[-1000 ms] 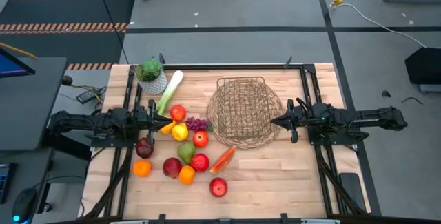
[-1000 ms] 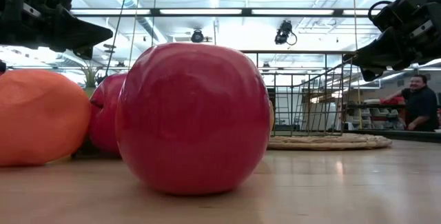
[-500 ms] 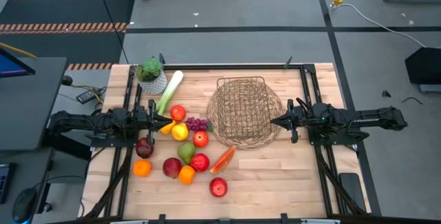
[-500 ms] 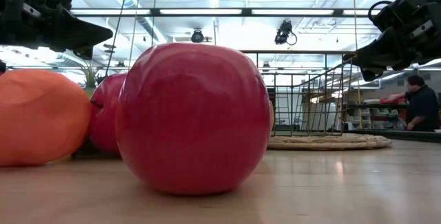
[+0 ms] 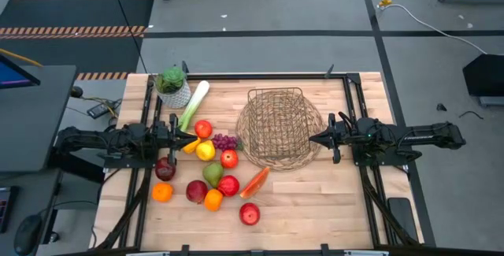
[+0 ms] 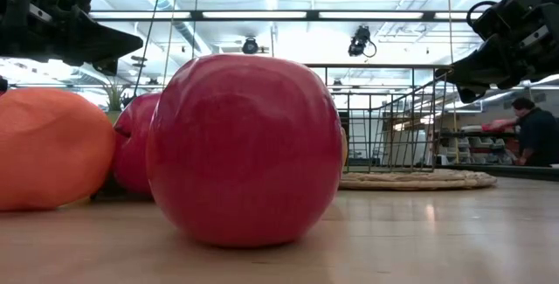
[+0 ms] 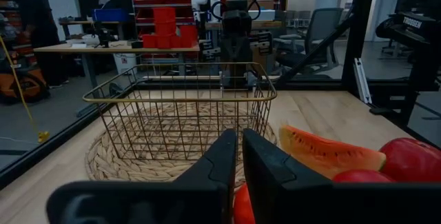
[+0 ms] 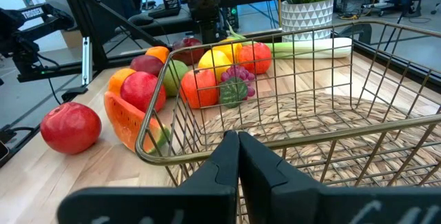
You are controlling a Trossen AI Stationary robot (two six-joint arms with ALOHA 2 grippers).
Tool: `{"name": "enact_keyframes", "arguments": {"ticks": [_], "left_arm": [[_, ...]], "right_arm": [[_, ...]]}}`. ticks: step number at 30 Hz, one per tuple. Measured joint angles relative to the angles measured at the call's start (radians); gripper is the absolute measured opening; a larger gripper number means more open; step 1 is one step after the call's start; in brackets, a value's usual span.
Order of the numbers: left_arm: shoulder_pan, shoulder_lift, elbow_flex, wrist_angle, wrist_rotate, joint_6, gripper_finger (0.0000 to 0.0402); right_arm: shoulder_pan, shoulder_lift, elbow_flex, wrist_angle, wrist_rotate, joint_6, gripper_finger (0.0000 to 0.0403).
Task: Build produce basket
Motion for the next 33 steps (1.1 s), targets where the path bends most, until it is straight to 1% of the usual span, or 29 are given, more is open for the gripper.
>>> {"name": "enact_keyframes", "arguments": {"ticks": [5, 12, 20, 25, 33], "left_arm": [[0.000, 0.000, 0.000, 0.000, 0.000, 0.000, 0.0028], [0.000, 0.000, 0.000, 0.000, 0.000, 0.000, 0.0036], [0.000, 0.000, 0.000, 0.000, 0.000, 0.000, 0.0028], [0.000, 0.000, 0.000, 0.000, 0.000, 0.000, 0.0035], [0.000, 0.000, 0.000, 0.000, 0.000, 0.000, 0.0028]], "right_arm": [[0.000, 0.000, 0.000, 0.000, 0.000, 0.000, 0.0016], [0.000, 0.000, 0.000, 0.000, 0.000, 0.000, 0.0016], [0.000, 0.000, 0.000, 0.000, 0.000, -0.001, 0.0016], [0.000, 0.000, 0.000, 0.008, 0.000, -0.110, 0.0016], [0.000, 0.000, 0.000, 0.008, 0.000, -0.105, 0.0016]]}}
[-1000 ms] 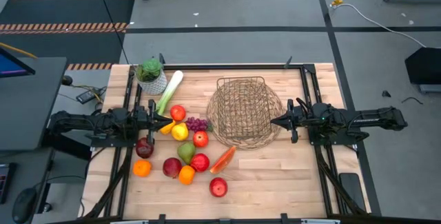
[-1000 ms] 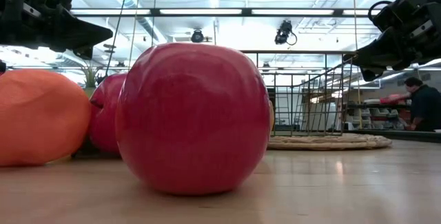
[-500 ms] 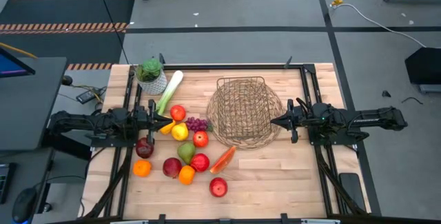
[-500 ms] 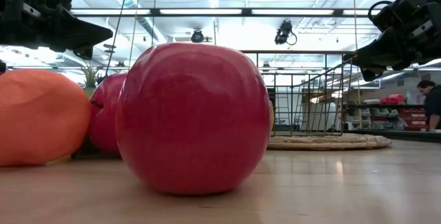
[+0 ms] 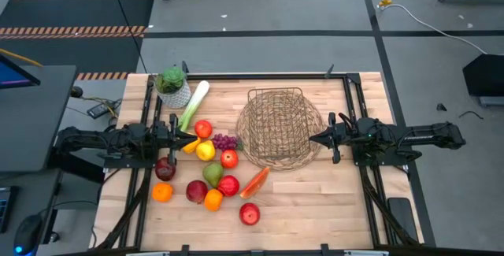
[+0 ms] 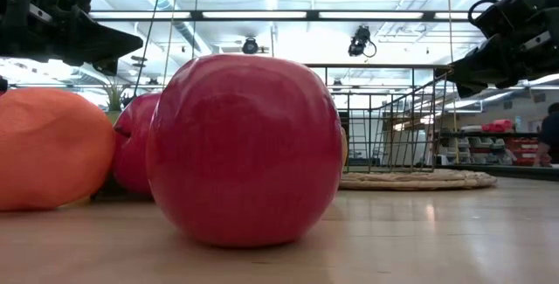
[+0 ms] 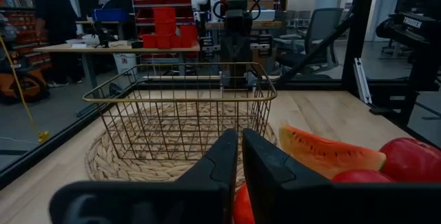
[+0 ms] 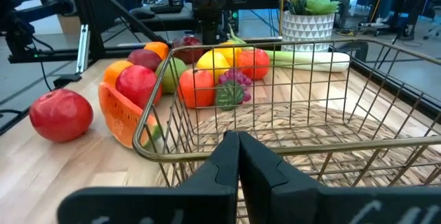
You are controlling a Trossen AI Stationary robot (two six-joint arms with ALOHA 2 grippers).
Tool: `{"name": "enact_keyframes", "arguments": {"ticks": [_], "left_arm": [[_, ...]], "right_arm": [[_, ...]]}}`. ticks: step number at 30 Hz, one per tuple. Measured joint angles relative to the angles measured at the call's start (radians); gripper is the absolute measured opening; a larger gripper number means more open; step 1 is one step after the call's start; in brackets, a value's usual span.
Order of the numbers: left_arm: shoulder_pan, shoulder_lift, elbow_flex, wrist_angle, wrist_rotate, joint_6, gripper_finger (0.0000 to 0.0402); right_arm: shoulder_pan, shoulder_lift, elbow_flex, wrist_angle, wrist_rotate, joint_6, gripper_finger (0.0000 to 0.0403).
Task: Build produce basket
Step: Put the orange melon into the wire basket
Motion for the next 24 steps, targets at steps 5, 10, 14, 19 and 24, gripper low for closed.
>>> {"name": "enact_keyframes", "arguments": {"ticks": [5, 10, 14, 19, 24], "left_arm": [[0.000, 0.000, 0.000, 0.000, 0.000, -0.004, 0.0025], [0.000, 0.000, 0.000, 0.000, 0.000, -0.061, 0.0031], [0.000, 0.000, 0.000, 0.000, 0.000, -0.079, 0.0034], [0.000, 0.000, 0.000, 0.000, 0.000, -0.079, 0.0029], [0.000, 0.000, 0.000, -0.001, 0.000, -0.086, 0.0026]], "right_arm": [[0.000, 0.000, 0.000, 0.015, 0.000, 0.005, 0.0016], [0.000, 0.000, 0.000, 0.059, 0.000, 0.152, 0.0016], [0.000, 0.000, 0.000, 0.100, 0.000, 0.186, 0.0016], [0.000, 0.000, 0.000, 0.173, 0.000, 0.133, 0.0016], [0.000, 0.000, 0.000, 0.282, 0.000, 0.105, 0.0016]]}}
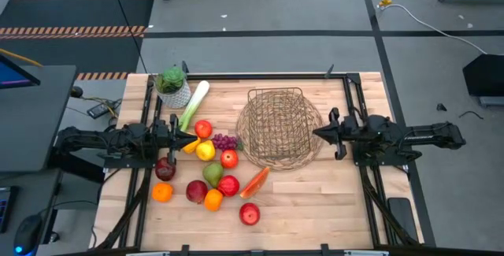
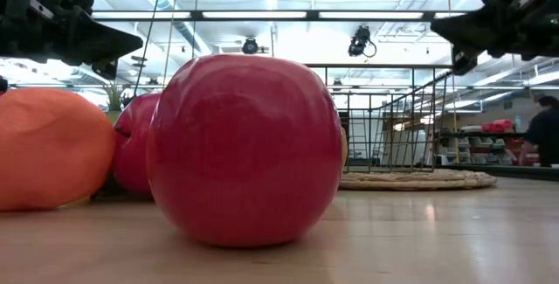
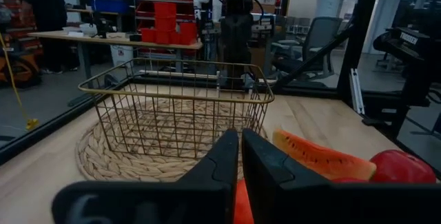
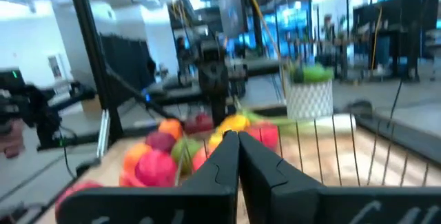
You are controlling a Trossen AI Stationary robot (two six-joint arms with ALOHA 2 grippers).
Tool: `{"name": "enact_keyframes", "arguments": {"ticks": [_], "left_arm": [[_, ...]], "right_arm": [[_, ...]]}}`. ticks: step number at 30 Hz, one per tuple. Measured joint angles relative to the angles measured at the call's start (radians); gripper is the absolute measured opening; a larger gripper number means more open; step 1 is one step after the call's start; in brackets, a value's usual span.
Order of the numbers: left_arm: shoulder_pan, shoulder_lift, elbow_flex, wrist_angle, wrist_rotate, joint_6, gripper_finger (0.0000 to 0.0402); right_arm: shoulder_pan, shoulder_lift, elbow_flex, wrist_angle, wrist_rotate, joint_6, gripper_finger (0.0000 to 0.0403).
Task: Build produce basket
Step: Put the orange melon into the wire basket
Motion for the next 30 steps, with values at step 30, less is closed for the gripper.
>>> {"name": "enact_keyframes", "arguments": {"ticks": [30], "left_arm": [[0.000, 0.002, 0.000, 0.212, -0.002, 0.012, 0.0028]], "right_arm": [[0.056, 0.295, 0.092, 0.115, 0.034, -0.178, 0.0164]]}}
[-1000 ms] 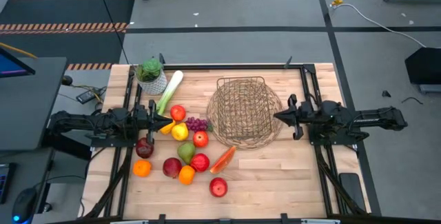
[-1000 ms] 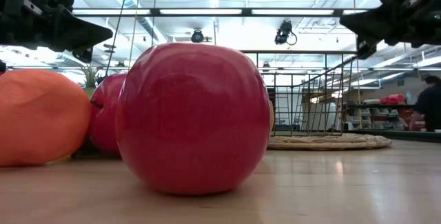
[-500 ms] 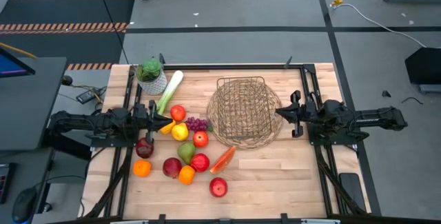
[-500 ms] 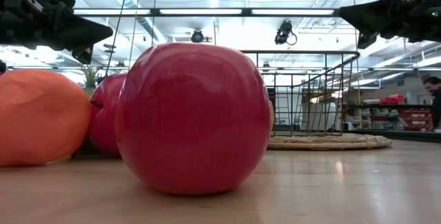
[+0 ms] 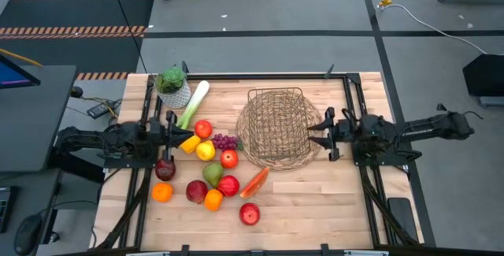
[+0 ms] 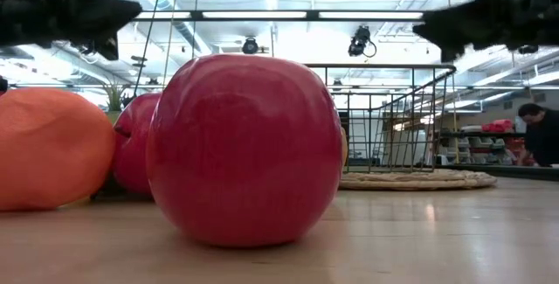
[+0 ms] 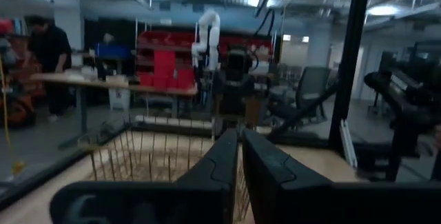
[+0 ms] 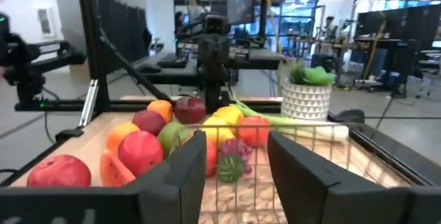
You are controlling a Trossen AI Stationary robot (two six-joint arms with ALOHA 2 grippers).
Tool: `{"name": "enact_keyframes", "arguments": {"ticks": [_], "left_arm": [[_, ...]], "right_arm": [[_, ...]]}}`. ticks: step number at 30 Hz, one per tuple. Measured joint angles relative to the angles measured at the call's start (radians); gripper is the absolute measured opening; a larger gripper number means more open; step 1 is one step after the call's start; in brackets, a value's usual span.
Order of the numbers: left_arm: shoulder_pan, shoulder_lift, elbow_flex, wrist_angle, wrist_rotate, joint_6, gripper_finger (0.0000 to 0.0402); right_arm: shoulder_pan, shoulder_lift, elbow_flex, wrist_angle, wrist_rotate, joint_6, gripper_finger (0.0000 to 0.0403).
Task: Build produce basket
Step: Put the orange melon into the wire basket
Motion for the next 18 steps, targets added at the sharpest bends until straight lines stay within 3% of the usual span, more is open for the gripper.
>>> {"name": "enact_keyframes", "arguments": {"ticks": [4, 18], "left_arm": [[0.000, 0.000, 0.000, 0.068, -0.018, 0.027, 0.0029], [0.000, 0.000, 0.000, 0.058, -0.027, -0.005, 0.0029]], "right_arm": [[0.034, 0.171, 0.144, -0.053, -0.003, -0.051, 0.0165], [0.203, 0.849, 0.755, -0.463, -0.041, -0.226, 0.0163]]}}
